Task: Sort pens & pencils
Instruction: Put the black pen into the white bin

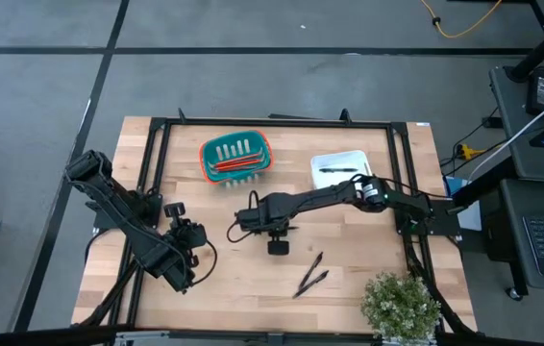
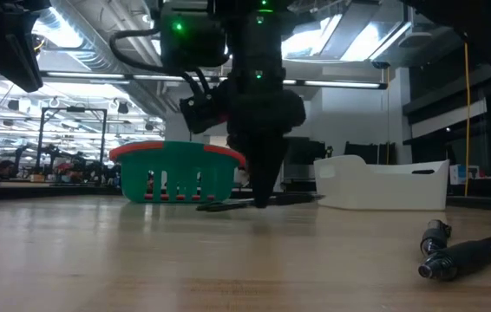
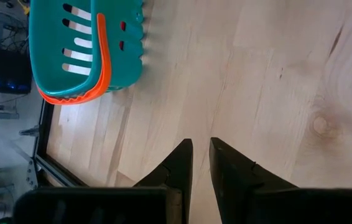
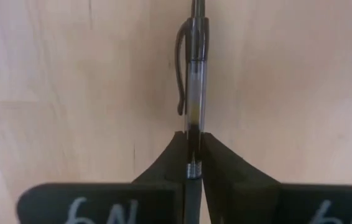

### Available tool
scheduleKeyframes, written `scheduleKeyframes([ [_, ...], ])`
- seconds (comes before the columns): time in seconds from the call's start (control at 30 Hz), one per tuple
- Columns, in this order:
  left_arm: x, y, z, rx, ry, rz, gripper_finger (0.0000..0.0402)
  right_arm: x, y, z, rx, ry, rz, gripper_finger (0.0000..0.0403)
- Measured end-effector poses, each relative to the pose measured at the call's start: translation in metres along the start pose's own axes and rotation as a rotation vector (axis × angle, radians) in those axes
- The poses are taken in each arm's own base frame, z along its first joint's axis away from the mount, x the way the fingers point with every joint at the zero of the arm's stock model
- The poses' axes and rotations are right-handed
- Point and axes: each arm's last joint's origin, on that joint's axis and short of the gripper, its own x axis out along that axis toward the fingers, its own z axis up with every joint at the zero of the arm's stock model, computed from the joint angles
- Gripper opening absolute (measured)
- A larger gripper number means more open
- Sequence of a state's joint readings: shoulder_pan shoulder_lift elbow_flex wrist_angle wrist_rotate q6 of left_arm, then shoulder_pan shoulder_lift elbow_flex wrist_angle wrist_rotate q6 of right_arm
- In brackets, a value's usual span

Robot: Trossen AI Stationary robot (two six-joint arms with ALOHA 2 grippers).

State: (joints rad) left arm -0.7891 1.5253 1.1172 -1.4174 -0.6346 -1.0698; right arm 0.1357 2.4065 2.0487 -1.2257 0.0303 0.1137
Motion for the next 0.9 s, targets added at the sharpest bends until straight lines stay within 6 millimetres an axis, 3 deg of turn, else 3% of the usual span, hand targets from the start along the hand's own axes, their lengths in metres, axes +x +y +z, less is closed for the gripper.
scheduleKeyframes([
  [0.53,0.0,-0.001,0.0,-0.005,-0.003,-0.006,0.005,-0.006,-0.002,-0.006,0.013,0.044,-0.032,0.0027],
  [0.9,-0.002,-0.003,-0.001,-0.002,-0.014,-0.019,0.005,-0.055,-0.019,-0.022,0.06,-0.004,-0.148,0.0027],
])
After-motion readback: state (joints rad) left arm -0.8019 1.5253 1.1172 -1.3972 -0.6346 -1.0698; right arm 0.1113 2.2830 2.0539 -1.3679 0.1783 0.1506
